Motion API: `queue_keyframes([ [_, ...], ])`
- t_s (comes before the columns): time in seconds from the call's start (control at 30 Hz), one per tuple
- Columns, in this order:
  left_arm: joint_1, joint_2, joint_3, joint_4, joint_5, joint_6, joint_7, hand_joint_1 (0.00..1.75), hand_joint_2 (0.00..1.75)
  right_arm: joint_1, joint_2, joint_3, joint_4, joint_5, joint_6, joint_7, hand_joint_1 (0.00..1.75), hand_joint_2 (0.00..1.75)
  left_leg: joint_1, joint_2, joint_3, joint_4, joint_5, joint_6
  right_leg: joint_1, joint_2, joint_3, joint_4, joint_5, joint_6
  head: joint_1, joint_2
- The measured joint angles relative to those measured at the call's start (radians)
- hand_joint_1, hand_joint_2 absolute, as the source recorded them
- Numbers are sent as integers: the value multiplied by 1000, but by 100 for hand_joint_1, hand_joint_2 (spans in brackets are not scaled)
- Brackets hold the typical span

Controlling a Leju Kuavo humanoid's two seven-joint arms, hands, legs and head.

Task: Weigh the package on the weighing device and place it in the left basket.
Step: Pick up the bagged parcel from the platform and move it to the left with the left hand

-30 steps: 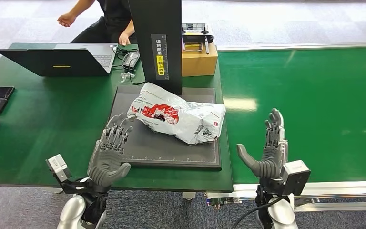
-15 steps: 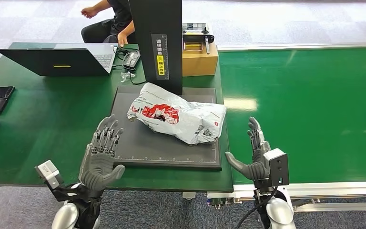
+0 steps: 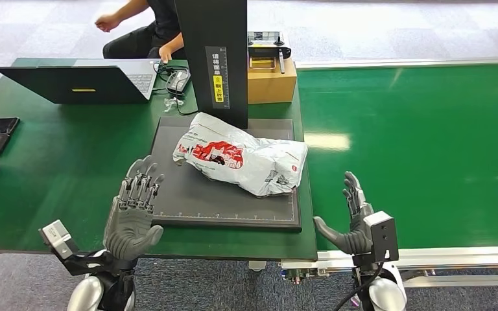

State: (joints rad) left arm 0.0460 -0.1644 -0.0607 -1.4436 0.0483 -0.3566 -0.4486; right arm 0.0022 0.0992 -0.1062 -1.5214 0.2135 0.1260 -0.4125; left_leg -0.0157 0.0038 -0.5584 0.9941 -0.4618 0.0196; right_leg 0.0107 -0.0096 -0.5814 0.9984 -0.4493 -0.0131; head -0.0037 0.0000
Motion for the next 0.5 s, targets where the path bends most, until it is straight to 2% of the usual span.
queue_keyframes([
  [0.23,1,-2,-3,18,-22,13,-20,0,175,5,0,0,20,-10,7,-4,0,175,0,0,0,0,0,0,0,0,0,0,0,0,0,0],
  [0.5,15,-3,-6,23,-18,-1,37,0,175,39,0,0,16,-40,20,-6,0,175,0,0,0,0,0,0,0,0,0,0,0,0,0,0],
])
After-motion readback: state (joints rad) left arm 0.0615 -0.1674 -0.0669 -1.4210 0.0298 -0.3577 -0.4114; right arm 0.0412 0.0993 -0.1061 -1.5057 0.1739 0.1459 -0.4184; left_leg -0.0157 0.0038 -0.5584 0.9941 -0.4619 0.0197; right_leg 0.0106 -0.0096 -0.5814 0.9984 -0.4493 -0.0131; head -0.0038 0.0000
